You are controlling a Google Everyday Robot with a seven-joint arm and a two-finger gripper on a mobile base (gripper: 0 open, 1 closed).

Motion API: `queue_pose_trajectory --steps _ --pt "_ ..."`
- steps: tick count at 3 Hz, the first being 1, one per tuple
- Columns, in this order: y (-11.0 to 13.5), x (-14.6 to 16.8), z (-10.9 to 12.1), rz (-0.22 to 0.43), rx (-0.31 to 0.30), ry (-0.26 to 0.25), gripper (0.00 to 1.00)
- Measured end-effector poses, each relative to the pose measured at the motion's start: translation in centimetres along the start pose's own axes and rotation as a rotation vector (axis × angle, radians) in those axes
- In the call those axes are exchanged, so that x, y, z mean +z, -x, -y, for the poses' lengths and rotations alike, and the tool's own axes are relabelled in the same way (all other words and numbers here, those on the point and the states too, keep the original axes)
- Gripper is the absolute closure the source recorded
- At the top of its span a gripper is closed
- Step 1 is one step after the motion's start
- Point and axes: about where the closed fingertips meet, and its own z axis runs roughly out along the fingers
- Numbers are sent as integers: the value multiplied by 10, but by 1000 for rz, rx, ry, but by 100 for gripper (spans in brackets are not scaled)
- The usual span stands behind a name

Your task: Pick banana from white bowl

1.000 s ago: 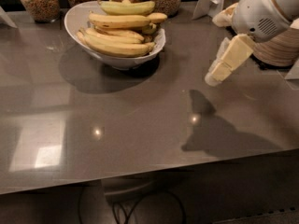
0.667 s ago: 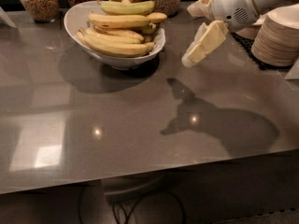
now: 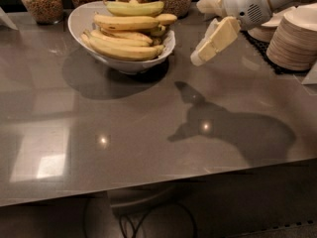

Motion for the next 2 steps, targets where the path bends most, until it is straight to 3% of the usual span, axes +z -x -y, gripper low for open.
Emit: queue_pose_trajectory --steps 2 --pt "56 34 21 82 -239 36 0"
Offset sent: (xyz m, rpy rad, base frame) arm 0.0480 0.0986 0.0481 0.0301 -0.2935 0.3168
